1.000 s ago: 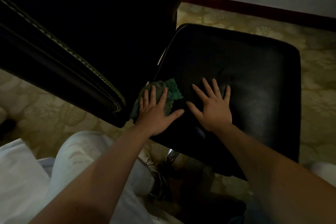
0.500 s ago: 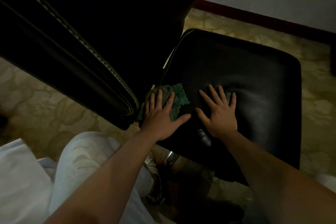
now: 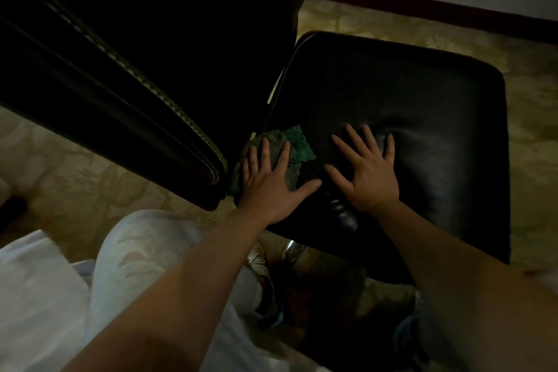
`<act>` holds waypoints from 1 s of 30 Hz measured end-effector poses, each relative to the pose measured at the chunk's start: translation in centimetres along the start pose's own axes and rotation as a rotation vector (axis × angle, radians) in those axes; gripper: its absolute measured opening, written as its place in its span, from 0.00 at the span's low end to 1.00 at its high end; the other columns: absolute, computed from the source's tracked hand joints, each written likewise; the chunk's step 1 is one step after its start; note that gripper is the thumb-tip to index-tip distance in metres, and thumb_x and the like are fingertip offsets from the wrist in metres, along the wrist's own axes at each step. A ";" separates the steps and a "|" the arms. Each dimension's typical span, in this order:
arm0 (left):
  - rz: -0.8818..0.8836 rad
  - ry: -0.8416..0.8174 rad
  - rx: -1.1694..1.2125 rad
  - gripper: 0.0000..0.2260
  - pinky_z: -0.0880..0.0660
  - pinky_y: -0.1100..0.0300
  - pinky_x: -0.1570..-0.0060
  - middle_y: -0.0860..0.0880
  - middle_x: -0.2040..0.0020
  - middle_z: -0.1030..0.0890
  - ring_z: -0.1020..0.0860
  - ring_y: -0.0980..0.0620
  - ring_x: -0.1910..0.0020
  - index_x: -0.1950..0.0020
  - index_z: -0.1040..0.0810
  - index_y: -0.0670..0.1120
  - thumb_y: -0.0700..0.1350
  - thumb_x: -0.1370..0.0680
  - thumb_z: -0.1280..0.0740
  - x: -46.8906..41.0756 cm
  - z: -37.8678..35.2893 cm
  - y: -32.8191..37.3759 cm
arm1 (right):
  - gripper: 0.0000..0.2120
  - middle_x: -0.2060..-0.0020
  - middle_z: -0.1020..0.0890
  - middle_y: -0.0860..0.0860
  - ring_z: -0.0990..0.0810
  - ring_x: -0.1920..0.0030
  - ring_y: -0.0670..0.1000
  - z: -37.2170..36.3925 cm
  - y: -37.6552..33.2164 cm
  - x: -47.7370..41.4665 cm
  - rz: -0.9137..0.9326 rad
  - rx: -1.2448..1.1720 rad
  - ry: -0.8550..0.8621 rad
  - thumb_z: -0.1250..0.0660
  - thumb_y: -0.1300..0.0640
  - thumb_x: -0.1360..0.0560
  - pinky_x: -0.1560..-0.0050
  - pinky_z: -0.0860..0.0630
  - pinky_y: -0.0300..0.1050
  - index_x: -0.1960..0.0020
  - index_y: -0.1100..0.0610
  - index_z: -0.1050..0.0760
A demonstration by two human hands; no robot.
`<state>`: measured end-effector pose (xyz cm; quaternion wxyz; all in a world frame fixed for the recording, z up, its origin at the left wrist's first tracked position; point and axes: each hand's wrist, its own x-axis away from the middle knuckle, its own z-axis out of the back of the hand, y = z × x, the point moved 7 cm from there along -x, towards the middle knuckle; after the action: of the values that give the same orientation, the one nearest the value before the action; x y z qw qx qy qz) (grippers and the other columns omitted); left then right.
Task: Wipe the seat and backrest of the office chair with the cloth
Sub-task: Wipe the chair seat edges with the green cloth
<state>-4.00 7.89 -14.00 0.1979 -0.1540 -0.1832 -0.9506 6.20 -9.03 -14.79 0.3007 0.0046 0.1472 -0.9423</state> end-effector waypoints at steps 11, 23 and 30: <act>0.092 0.059 -0.028 0.44 0.60 0.44 0.22 0.47 0.18 0.63 0.62 0.44 0.19 0.19 0.61 0.60 0.77 0.27 0.47 -2.6 0.9 0.8 | 0.31 0.23 0.37 0.48 0.47 0.21 0.53 0.3 0.2 -0.3 -0.031 -0.079 0.043 0.52 0.30 0.22 0.25 0.61 0.66 0.25 0.43 0.34; 0.106 0.085 0.017 0.43 0.55 0.48 0.22 0.51 0.17 0.61 0.59 0.48 0.18 0.19 0.57 0.62 0.76 0.28 0.43 -3.1 1.7 0.2 | 0.35 0.19 0.54 0.52 0.60 0.20 0.59 -0.5 1.7 -3.6 -0.043 0.095 -0.132 0.60 0.25 0.24 0.31 0.66 0.73 0.21 0.37 0.56; 0.130 0.119 -0.008 0.44 0.54 0.48 0.21 0.53 0.18 0.63 0.60 0.49 0.19 0.19 0.58 0.61 0.78 0.28 0.46 -0.5 0.3 0.3 | 0.35 0.19 0.51 0.51 0.58 0.20 0.57 -0.1 1.8 -3.3 -0.027 0.082 -0.113 0.60 0.25 0.24 0.28 0.64 0.72 0.21 0.37 0.53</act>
<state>-3.39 7.92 -13.87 0.2689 -0.1097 -0.1570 -0.9439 9.96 -8.54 -15.09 0.2955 -0.0384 0.0910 -0.9502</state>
